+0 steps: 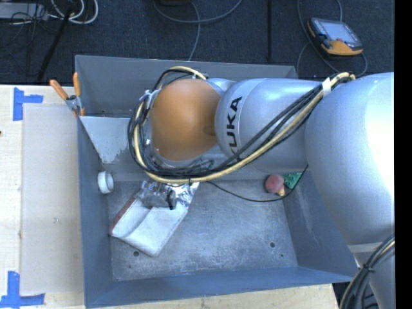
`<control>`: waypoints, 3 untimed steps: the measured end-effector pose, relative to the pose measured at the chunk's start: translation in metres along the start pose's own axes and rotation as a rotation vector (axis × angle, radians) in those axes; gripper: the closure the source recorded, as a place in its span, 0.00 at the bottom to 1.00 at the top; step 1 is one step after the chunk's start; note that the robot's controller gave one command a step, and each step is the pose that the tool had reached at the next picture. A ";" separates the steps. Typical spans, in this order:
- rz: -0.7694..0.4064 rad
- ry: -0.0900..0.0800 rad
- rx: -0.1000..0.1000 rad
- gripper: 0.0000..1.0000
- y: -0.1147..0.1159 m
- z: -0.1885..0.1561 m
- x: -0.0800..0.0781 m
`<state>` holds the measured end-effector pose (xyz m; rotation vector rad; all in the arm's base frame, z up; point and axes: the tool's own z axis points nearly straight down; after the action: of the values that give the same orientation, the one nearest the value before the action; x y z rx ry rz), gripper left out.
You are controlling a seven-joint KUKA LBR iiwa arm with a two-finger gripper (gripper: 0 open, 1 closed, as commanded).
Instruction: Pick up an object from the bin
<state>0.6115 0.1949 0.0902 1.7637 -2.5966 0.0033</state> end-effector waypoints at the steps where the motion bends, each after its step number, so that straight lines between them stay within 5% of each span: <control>1: -0.185 -0.007 0.002 1.00 0.041 -0.066 0.005; 2: -0.193 -0.007 0.002 1.00 0.038 -0.088 -0.011; 3: -0.841 -0.004 -0.004 1.00 0.047 -0.051 -0.012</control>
Offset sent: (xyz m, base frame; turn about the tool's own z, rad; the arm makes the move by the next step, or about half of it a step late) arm -0.0406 0.0092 0.0643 -0.1868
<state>0.5722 0.2233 0.1409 2.6710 -1.6502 -0.0074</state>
